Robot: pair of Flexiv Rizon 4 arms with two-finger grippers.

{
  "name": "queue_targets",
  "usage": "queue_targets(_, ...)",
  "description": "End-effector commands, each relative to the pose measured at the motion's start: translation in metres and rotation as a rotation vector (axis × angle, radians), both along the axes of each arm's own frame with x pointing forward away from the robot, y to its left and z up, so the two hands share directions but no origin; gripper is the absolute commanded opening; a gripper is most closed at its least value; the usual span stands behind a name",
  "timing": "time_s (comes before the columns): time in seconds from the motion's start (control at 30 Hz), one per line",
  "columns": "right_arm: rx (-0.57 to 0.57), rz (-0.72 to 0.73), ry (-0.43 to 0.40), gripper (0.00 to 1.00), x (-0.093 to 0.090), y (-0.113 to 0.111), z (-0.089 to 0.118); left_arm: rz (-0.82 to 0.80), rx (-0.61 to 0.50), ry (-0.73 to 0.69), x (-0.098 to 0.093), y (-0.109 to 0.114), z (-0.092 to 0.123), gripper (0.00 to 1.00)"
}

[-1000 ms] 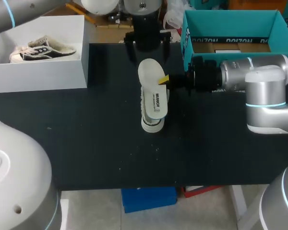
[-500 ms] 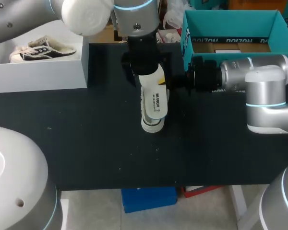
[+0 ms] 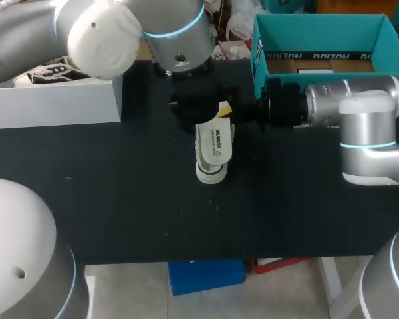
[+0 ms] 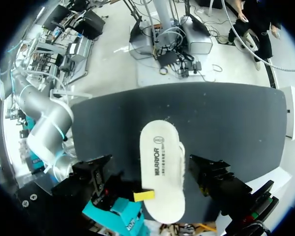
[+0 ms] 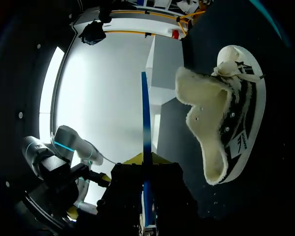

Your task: Take the shoe out of the shoebox, open the shoe tongue, remove and reinsert the insole, then place the shoe into the shoebox

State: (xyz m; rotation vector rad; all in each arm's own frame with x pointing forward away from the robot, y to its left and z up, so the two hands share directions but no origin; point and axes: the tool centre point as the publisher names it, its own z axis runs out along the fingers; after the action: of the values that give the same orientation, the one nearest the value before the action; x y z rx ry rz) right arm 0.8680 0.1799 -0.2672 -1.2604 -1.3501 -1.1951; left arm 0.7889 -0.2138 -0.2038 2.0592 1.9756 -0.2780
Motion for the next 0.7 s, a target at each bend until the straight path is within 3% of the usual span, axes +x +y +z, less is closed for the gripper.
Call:
queue_targets(0.03,-0.001,-0.002,0.0,0.0,-0.0003,0.0013,-0.0004,-0.054,-0.67,-0.021,-0.0069,0.0447,-0.0044,1.0)
queue_targets(0.13,-0.001,-0.002,0.0,0.0,-0.0003,0.0013,-0.0004,-0.117,-0.787,-0.006,-0.0084,0.0508,-0.0029,1.0)
queue_targets(0.17,-0.001,-0.002,0.0,0.0,-0.0003,0.0013,-0.0004,-0.143,-0.75,0.004,-0.0091,0.0504,-0.0027,1.0)
queue_targets(0.67,-0.001,-0.002,0.0,0.0,-0.0003,0.0013,-0.0004,-0.143,-0.75,0.004,-0.0091,0.0504,-0.0027,1.0)
queue_targets(0.7,-0.001,-0.002,0.0,0.0,-0.0003,0.0013,-0.0004,-0.151,-0.796,-0.004,-0.0087,0.0501,-0.0042,1.0)
